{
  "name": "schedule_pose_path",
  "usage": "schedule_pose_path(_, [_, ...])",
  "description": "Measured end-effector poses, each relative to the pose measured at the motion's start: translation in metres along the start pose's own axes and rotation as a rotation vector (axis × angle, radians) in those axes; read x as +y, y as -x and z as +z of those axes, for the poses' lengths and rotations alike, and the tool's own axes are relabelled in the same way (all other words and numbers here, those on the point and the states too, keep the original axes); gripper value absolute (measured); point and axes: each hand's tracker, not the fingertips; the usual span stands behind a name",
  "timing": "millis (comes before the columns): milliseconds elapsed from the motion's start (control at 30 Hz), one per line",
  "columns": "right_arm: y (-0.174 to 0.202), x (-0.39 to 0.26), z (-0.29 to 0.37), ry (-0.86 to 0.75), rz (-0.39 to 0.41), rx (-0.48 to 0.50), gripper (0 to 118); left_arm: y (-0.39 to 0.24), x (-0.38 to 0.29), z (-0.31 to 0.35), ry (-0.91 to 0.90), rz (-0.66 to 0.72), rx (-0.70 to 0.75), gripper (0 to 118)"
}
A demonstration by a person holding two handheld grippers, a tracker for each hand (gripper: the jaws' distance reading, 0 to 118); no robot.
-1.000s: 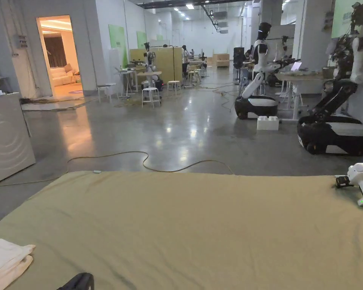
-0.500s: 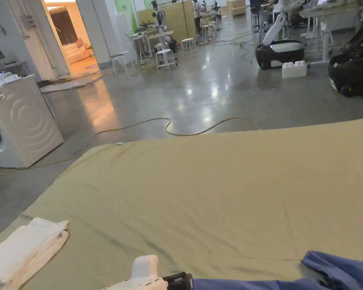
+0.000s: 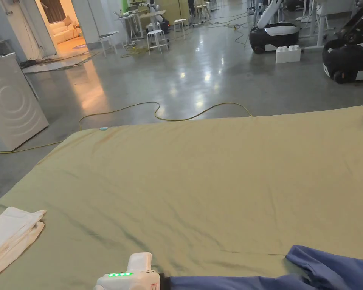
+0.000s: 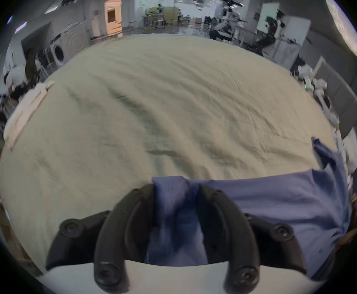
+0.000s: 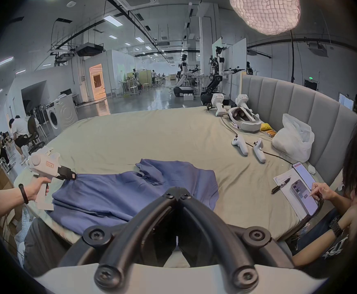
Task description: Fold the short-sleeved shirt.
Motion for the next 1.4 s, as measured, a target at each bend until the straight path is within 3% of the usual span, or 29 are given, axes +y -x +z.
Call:
schedule_pose_path(67, [-0.001,-0.001,-0.006,0.016,-0.004,-0.004,0,-0.012,0.000,0.001,0.001,-0.063,0.027,21])
schedule_pose_path(167, [-0.003,0.005,-0.018,0.037,0.018,-0.009,0,-0.021,0.002,-0.007,0.022,-0.093,0.048,11])
schedule_pose_path(233, [-0.007,0.018,-0.036,0.050,0.077,0.008,5,-0.025,0.003,-0.012,0.039,-0.115,0.063,11])
schedule_pose_path(300, [-0.019,0.034,-0.072,0.104,0.126,0.039,49,-0.026,0.003,-0.015,0.051,-0.141,0.069,11])
schedule_pose_path(333, [-0.027,0.040,-0.095,0.131,0.141,0.059,61,-0.027,0.004,-0.015,0.057,-0.160,0.071,11])
schedule_pose_path(367, [-0.037,0.046,-0.122,0.178,0.145,0.068,65,-0.029,0.005,-0.014,0.063,-0.185,0.075,11])
schedule_pose_path(567, [-0.077,0.062,-0.268,0.438,0.098,0.096,65,-0.024,0.009,-0.015,0.080,-0.192,0.065,11])
schedule_pose_path(633, [-0.079,0.060,-0.303,0.512,0.109,0.118,65,-0.024,0.008,-0.014,0.078,-0.194,0.060,11])
schedule_pose_path(733, [-0.079,0.055,-0.343,0.618,0.062,0.164,65,-0.023,0.006,-0.014,0.070,-0.190,0.056,11])
schedule_pose_path(833, [-0.067,0.042,-0.363,0.703,0.174,0.096,62,-0.021,0.006,-0.016,0.064,-0.189,0.053,11])
schedule_pose_path(900, [-0.058,0.034,-0.355,0.661,0.267,0.110,34,-0.020,0.006,-0.016,0.063,-0.187,0.050,11])
schedule_pose_path(933, [-0.053,0.036,-0.349,0.638,0.291,0.110,11,-0.019,0.005,-0.017,0.062,-0.185,0.049,11])
schedule_pose_path(967, [-0.051,0.037,-0.345,0.647,0.260,0.138,2,-0.019,0.005,-0.017,0.060,-0.183,0.048,11])
schedule_pose_path(1067, [-0.048,0.033,-0.331,0.656,0.251,0.155,2,-0.017,0.006,-0.015,0.060,-0.172,0.039,10])
schedule_pose_path(1133, [-0.048,0.040,-0.314,0.608,0.268,0.115,2,-0.007,0.011,-0.007,0.075,-0.112,-0.017,7])
schedule_pose_path(1267, [-0.062,0.076,-0.246,0.435,0.158,0.155,2,0.027,0.011,0.064,-0.100,0.083,-0.191,6])
schedule_pose_path(1400, [-0.072,0.120,-0.169,0.259,0.093,0.184,2,0.037,0.005,0.159,-0.274,0.021,-0.249,6])
